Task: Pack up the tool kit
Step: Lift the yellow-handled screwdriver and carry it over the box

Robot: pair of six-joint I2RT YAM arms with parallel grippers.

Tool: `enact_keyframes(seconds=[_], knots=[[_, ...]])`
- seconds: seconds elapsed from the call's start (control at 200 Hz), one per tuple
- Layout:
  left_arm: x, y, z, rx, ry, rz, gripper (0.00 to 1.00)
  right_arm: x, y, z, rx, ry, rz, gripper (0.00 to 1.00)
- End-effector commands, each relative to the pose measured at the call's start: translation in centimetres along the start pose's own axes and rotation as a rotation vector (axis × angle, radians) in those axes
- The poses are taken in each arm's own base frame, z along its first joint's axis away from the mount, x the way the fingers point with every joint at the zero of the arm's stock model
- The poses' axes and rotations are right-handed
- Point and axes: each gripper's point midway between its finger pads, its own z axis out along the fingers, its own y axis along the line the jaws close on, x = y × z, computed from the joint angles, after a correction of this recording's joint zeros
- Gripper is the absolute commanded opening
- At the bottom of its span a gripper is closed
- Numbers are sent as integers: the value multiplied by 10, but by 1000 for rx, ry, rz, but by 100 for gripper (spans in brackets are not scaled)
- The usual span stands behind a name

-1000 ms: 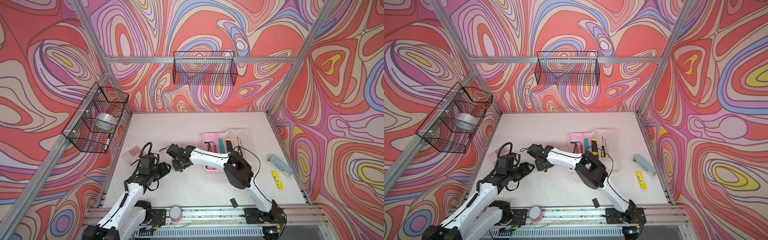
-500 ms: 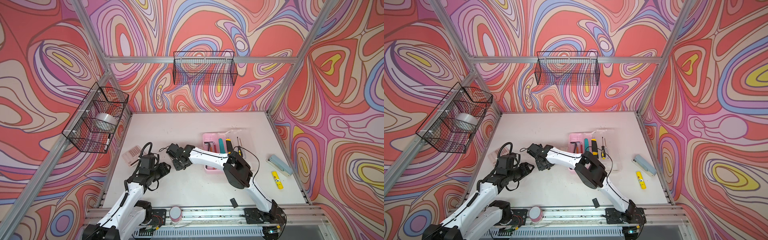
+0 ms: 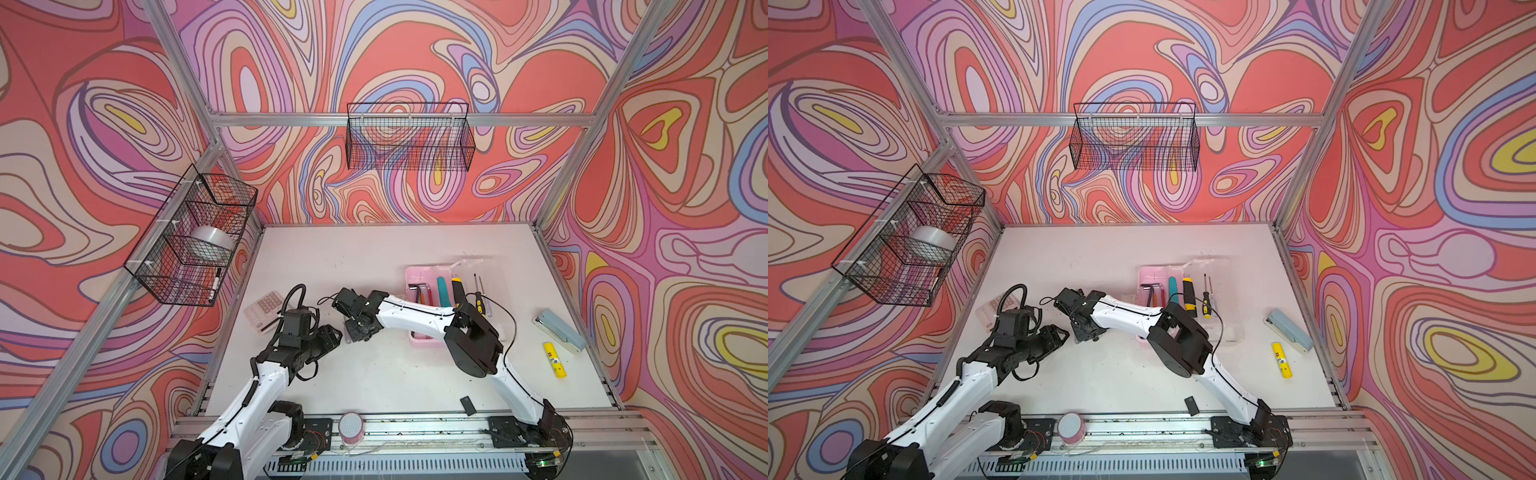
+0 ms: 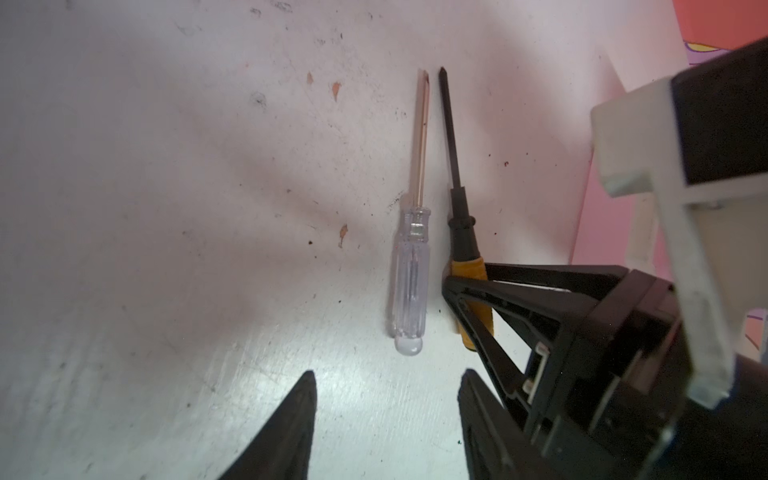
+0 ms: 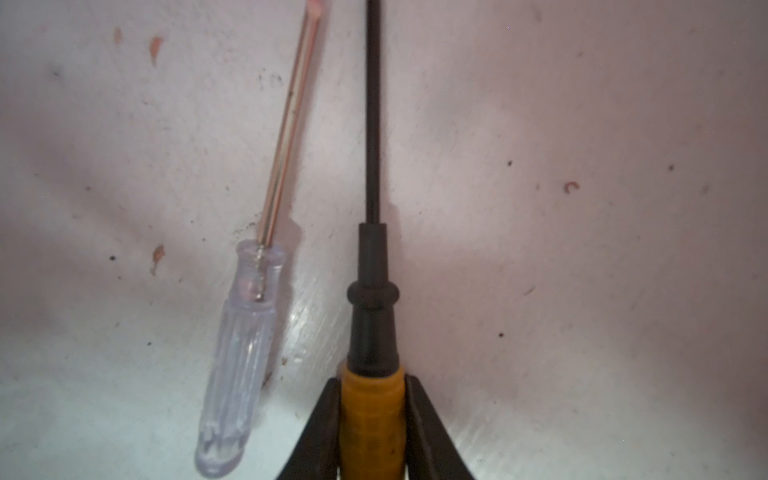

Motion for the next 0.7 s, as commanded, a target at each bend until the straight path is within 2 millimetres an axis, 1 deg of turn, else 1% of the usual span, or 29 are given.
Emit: enact_keyframes(seconds=[0.0,0.085,0.095,0.175,0.28,0.371,0.476,0.581,0.666,0.676,0.696], knots=[[-6,-1,1,-1,-15,13,55,2,-9,4,25,4,-6,19],[-7,-2,1,-1,-11,12,55,1,-10,-2,24,-8,-8,13],[-11,-6,1,13,-28,19,56,1,-10,-3,24,-9,-8,12],[-14,-8,1,20,-34,22,55,0,-11,-11,20,-17,-8,0],[-16,-9,1,19,-39,24,56,-2,-13,-29,17,-40,-6,0],[-17,-10,2,16,-39,30,56,-4,-22,-55,31,-82,-4,0],[-17,-10,2,18,-40,34,56,-3,-45,-91,75,-129,6,0],[-18,-11,3,23,-42,36,56,0,-76,-129,109,-170,52,0],[-19,-12,3,23,-45,36,55,4,-113,-165,169,-208,110,0],[-19,-12,3,26,-44,36,55,5,-118,-166,179,-206,118,0],[-19,-12,3,25,-45,36,56,6,-128,-180,184,-230,137,0]])
